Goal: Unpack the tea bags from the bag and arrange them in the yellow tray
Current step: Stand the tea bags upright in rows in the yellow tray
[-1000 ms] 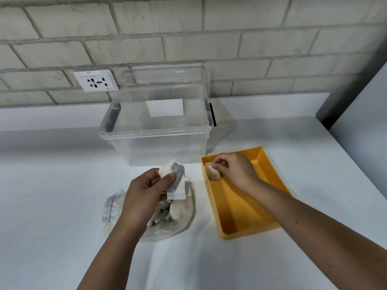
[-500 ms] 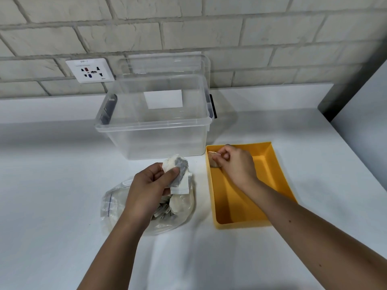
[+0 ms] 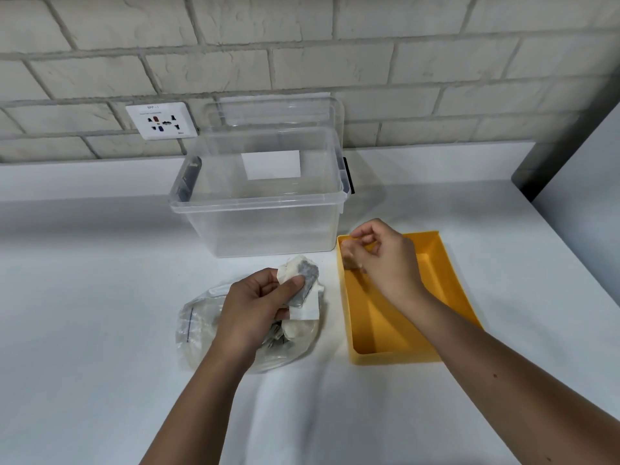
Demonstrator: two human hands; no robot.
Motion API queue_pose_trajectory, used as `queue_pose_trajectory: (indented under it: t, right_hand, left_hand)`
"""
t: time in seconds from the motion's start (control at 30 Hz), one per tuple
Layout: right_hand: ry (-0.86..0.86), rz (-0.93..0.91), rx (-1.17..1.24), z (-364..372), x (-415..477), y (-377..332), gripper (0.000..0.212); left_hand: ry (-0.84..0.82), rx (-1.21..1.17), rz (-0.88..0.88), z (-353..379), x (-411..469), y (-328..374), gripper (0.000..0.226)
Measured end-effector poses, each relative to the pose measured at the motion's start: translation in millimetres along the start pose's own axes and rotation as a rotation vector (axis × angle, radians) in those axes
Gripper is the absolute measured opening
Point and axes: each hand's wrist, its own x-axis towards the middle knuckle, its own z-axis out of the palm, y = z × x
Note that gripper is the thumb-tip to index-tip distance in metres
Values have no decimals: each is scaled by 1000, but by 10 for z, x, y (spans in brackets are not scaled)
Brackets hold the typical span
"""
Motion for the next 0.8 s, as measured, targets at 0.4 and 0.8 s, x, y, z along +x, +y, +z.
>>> queue_pose_trajectory:
  t: [0.4,0.8]
  right_hand:
    - [-201,137,261,-164,-606,-470,16]
    - [-68,73,134,-125,-892,-521,20]
  left_hand:
    - [-125,-60,-111,128,-249,6,16]
    - [-179,-103,-211,19,-340,14,18]
